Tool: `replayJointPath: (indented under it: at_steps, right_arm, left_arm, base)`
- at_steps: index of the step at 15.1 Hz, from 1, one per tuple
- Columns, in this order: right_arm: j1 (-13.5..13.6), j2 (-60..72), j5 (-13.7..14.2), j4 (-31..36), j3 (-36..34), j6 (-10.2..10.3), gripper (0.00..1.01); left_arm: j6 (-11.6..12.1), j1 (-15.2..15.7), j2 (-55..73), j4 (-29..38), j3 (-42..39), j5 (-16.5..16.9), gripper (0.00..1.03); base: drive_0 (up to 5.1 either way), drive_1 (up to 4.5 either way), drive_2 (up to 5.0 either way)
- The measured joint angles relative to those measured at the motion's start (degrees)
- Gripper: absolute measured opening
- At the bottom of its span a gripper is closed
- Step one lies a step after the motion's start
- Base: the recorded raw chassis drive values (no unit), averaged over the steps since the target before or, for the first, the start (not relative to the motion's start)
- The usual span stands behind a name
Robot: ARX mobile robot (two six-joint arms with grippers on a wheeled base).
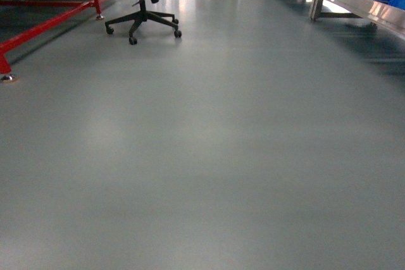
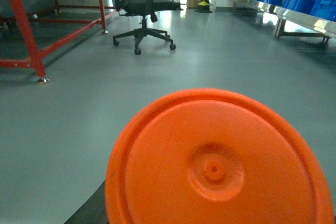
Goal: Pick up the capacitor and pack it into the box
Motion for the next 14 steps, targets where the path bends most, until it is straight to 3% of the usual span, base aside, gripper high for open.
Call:
replayJointPath:
  at_steps: [14]
  right_arm:
    - [0.0,0.0,0.1,0.0,0.0,0.0,0.98]
  left_arm:
    - [0.0,0.0,0.0,0.0,0.0,-0.1,0.44]
  base:
    - [-5.0,2.47,2.5]
